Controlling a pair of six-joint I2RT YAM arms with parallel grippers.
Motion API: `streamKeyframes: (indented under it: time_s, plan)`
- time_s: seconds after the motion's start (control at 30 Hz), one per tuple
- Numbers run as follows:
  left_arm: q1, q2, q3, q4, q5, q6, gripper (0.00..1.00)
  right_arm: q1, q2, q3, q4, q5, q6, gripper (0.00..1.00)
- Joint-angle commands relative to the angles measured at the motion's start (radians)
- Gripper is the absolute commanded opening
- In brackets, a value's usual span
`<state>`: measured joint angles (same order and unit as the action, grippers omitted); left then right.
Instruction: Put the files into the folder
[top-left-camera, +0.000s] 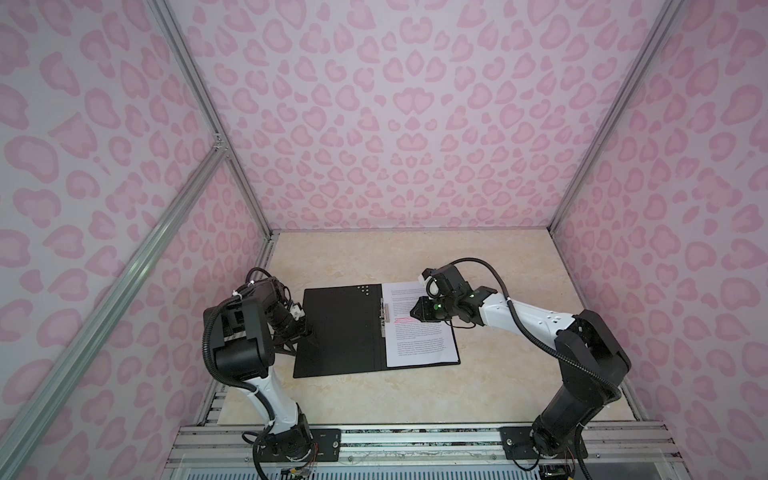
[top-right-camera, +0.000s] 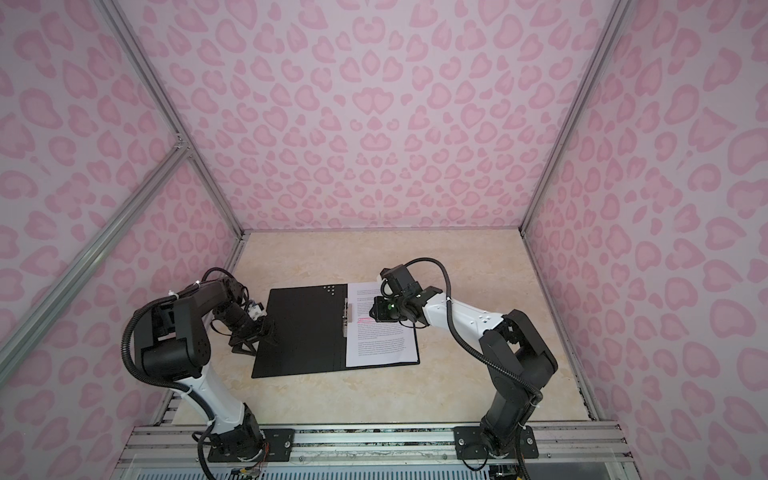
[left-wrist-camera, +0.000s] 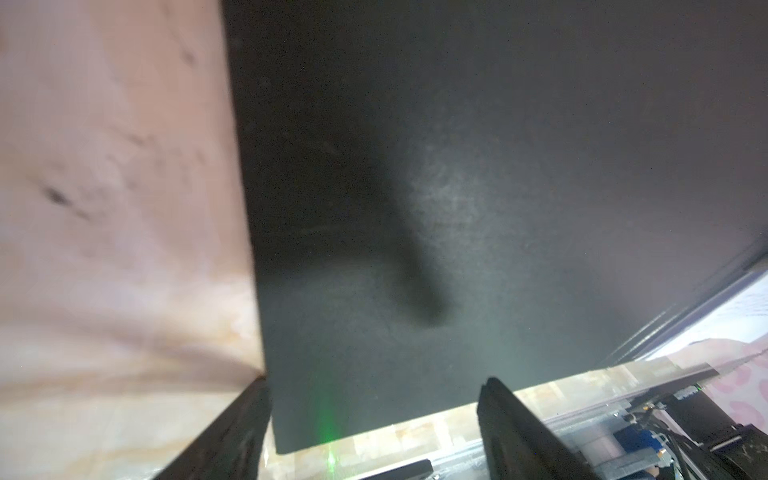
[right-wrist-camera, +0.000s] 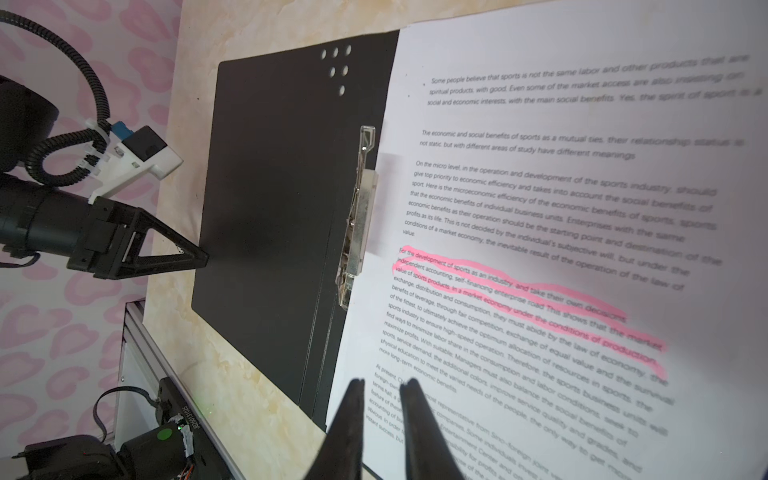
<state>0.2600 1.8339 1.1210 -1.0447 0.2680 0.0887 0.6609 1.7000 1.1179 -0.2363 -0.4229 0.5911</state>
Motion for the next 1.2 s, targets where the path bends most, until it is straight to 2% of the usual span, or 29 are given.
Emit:
streamKeyframes:
  time_s: [0.0, 0.27, 0.5, 0.63, 0.97, 1.17]
  plan:
    - [-0.005, 0.009, 0.01, 0.061, 0.059, 0.014, 0.82, 0.0, 0.007, 0.006, -0.003, -0.002, -0.002, 0.2]
    - [-0.005, -0.077, 0.054, 0.056, -0.029, 0.047, 0.83, -0.004, 0.049, 0.113, -0.088, 0.008, -0.065, 0.2]
    - [-0.03, -0.258, 0.099, 0.036, 0.083, 0.121, 0.83, -0.006, 0.169, 0.306, -0.191, 0.009, -0.161, 0.2]
    - [-0.094, -0.33, 0.061, 0.07, 0.125, 0.151, 0.83, -0.016, 0.259, 0.441, -0.228, -0.002, -0.193, 0.2]
    - [-0.275, -0.282, -0.017, 0.189, -0.017, 0.142, 0.83, -0.018, 0.445, 0.668, -0.282, -0.054, -0.232, 0.21]
    - [-0.309, -0.22, -0.027, 0.232, -0.068, 0.129, 0.82, -0.019, 0.533, 0.742, -0.283, -0.083, -0.237, 0.22]
